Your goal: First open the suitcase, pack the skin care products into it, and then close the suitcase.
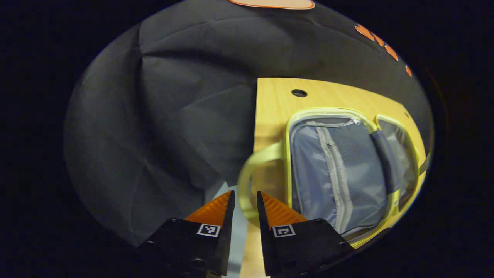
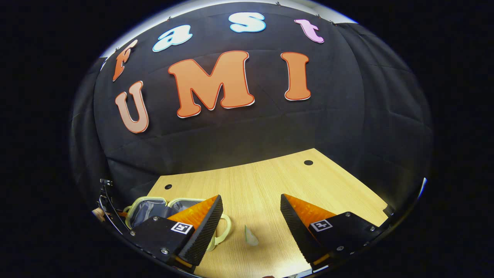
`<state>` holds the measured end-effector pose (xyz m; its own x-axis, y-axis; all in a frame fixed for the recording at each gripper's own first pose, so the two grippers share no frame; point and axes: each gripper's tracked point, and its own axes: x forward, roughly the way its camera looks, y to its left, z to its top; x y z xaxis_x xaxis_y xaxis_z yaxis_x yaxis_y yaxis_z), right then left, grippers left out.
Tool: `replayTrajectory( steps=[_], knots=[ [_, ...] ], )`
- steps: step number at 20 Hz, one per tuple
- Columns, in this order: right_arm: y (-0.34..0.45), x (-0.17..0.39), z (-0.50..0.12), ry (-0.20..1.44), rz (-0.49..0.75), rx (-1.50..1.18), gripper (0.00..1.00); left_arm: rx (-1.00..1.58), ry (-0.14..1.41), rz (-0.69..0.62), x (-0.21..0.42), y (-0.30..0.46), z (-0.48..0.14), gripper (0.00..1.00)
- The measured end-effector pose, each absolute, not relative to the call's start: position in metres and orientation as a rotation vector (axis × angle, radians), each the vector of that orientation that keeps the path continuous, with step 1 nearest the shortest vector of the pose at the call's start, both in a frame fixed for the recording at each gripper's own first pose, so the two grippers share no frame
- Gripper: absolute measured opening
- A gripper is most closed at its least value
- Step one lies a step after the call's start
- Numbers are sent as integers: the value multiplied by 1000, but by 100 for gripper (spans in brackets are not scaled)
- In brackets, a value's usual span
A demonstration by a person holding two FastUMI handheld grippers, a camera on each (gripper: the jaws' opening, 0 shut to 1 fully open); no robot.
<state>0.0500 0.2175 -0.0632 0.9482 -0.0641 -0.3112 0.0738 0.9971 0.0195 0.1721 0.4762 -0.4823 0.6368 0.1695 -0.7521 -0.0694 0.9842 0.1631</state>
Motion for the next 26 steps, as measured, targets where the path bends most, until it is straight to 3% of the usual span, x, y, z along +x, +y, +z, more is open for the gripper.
replayTrajectory(
  steps=[2, 6, 8, 13, 14, 19, 26],
  knots=[
    [218, 50, -64, 317, -68, 33, 95, 121, 854, 132, 176, 468, -474, 35],
    [211, 51, -66, 317, -68, 17, 95, 146, 771, 165, 177, 460, -441, 92],
    [204, 50, -66, 314, -71, 9, 95, 146, 721, 178, 177, 447, -421, 100],
    [178, 52, -63, 298, -68, -24, 95, 163, 568, 189, 176, 392, -347, 95],
    [173, 53, -62, 298, -61, -29, 95, 169, 532, 185, 172, 374, -331, 99],
    [140, 58, -59, 300, -9, -42, 95, 158, 393, 128, 164, 266, -268, 98],
    [76, 65, -52, 302, 50, -70, 95, 152, 275, 25, 143, 112, -229, 99]
  ],
)
